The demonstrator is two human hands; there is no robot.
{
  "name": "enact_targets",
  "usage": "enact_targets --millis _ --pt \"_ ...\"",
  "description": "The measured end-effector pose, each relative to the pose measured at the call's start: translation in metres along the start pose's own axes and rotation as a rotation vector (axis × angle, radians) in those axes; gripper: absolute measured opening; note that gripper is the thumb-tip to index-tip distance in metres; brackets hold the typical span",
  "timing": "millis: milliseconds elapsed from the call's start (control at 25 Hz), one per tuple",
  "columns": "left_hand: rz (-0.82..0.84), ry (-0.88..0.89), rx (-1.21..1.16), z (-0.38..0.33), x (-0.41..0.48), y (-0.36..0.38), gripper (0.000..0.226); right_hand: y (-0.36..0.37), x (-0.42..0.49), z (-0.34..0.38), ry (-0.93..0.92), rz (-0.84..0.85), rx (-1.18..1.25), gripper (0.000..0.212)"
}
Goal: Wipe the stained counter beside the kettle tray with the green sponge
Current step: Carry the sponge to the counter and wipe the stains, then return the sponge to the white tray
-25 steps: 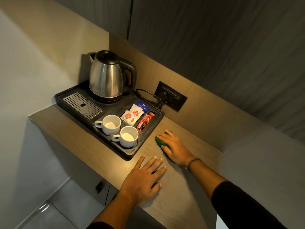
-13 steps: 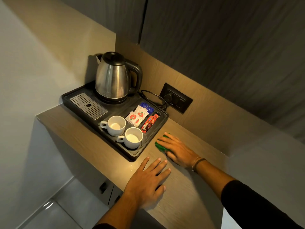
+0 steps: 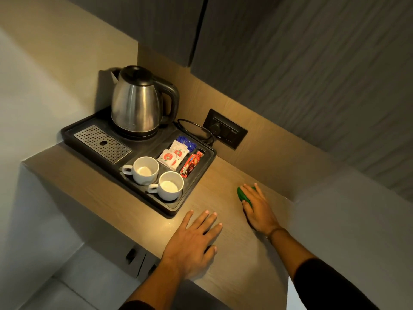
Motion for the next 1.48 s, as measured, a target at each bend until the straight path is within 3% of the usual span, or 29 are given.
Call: enact_targets --millis 200,360,440,560,800,960,1160,1280,1480 --pt "0.052 0.038 0.007 -0.006 -0.002 -0.005 0.064 0.002 -0.086 0.002 -0.17 0.047 -0.017 0.061" --pt "0.041 0.013 0.02 -0.002 0.0 -0.012 0.064 -0.015 -0.077 -0.016 0.146 -0.041 -0.074 0.054" --pt "0.038 0.021 0.017 -0.003 -0.001 -0.012 0.064 -0.005 -0.102 0.015 0.1 -0.069 -0.078 0.058" --pt "0.047 0.032 0.033 -0.004 -0.003 -0.008 0.064 0.002 -0.166 0.042 -0.017 0.021 -0.044 0.069" --pt "0.085 -0.018 0.063 -0.005 -0.019 -0.018 0.065 -0.016 -0.165 0.025 0.264 -0.017 -0.048 0.071" --pt "0.07 -0.147 0.149 -0.002 -0.098 -0.042 0.067 -0.022 -0.172 0.041 0.286 -0.069 -0.092 0.061" --pt "-0.01 -0.373 0.206 0.014 -0.239 -0.092 0.087 -0.024 -0.21 0.103 0.079 -0.15 -0.238 0.06" --pt "-0.059 -0.525 0.205 0.011 -0.343 -0.115 0.091 -0.005 -0.255 0.192 -0.155 -0.178 -0.268 0.066" --pt "-0.133 -0.791 0.291 0.01 -0.524 -0.152 0.09 0.058 -0.364 0.375 -0.485 -0.115 -0.073 0.066"
Point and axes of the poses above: each hand's wrist, its own x-axis towards the middle knuckle, its own y-axis out of the palm, z = x × y, the point moved 6 cm from there along x, towards the middle knuckle, and after that the axes turned 14 degrees about -z, right-handed, at the moved point
